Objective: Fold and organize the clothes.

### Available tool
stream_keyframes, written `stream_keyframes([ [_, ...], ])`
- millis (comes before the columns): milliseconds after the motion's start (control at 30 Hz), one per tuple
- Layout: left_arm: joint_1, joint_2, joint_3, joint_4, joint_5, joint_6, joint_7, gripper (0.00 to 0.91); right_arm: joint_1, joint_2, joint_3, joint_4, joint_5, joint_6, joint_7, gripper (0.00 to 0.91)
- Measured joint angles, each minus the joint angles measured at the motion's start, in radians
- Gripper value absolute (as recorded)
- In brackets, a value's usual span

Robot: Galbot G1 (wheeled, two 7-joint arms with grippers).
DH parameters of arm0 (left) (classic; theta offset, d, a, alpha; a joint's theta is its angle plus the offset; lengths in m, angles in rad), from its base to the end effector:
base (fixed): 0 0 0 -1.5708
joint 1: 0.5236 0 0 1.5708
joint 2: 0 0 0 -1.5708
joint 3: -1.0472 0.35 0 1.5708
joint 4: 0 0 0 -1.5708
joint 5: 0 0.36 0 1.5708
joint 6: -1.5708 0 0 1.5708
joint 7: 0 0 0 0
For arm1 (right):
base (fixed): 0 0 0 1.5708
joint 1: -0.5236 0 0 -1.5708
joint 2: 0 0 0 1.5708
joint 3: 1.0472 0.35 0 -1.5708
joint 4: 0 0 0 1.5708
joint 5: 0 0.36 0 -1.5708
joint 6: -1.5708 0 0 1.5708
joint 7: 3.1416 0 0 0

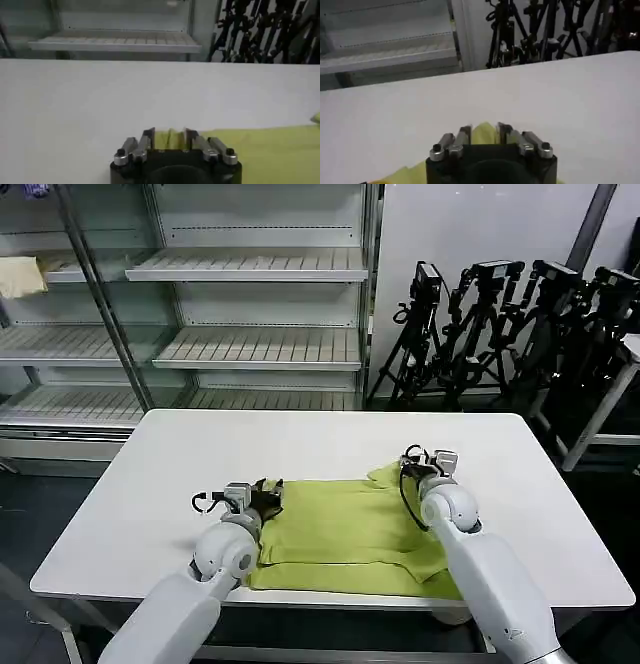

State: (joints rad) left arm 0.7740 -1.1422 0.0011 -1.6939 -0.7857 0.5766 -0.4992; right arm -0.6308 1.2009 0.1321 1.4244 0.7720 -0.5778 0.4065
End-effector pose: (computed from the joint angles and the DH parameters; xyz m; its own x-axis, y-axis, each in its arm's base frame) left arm 0.3929 -0.0357 -0.2560 -0.8664 0.1292 0.4824 0.1221 0.9914 -0.0462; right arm 0.4727 -0.0188 -0.2550 -0.8675 -0.0275 0.4967 0.0232 0.9952 0.0955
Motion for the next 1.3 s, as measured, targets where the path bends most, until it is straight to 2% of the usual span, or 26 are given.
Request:
stream_keyframes([
  [300,0.008,-0.004,-0.017,-0.022,-0.012,-0.006,0.02,0.071,-0.04,-0.021,0.007,0.076,-0.023,0.004,-0.02,0.0],
  [600,0.024,0.018,-0.055,-0.071,-0.028,-0.037,0.037,0.071,-0.08,-0.054,0.042,0.178,-0.068,0.044,-0.039,0.0],
  [967,0.087,0.072,-0.086,-0.196,-0.025,-0.045,0.051,0.071,-0.16,-0.108,0.11,0.334,-0.084,0.07,-0.051,0.0],
  [1300,0.188,0.115,-0.103,-0.327,0.007,-0.043,0.073,0.071,-0.327,-0.16,0.209,0.52,-0.095,0.086,-0.074,0.0],
])
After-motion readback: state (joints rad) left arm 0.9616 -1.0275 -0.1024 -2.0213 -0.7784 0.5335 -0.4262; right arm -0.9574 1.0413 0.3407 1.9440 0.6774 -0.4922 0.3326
